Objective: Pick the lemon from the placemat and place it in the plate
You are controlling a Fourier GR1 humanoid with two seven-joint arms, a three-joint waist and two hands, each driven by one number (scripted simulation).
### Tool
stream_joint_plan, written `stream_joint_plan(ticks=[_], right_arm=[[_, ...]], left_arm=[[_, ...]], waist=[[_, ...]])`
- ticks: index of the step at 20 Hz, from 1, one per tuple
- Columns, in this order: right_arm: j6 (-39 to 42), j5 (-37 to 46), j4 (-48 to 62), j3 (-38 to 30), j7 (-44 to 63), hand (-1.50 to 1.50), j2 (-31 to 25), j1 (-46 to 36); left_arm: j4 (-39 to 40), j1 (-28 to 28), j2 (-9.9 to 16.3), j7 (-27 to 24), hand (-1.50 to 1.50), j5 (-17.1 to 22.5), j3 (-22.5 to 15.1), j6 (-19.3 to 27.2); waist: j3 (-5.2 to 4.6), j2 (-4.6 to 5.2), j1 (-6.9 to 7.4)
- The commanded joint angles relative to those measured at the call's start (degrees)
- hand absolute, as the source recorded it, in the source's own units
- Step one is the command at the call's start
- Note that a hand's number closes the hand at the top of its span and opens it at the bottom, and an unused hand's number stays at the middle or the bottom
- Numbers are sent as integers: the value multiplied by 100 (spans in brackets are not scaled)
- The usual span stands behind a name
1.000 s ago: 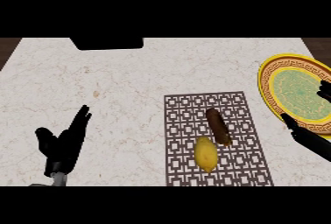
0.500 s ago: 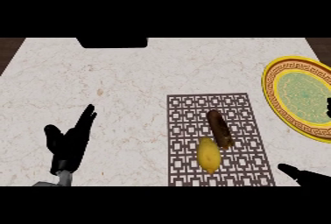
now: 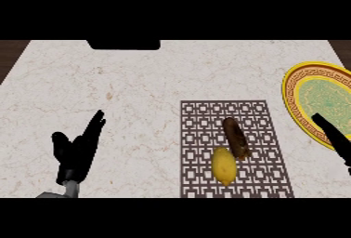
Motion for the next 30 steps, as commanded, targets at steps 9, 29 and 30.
stream_joint_plan(ticks=[9, 29, 30], right_arm=[[595, 1871, 755, 1935, 2196, -150, 1405, -1453], [838, 2850, 2077, 2138, 1944, -150, 2521, -1350], [1262, 2812, 1253, 2164, 2489, -150, 2422, -1213]], left_arm=[[630, -195, -293, 88, 0, 39, 168, -196], [-23, 457, -433, 111, 0, -384, 224, -375], [205, 143, -515, 237, 0, -322, 309, -363]], waist=[[-24, 34, -21], [-17, 21, -39], [-20, 17, -79]])
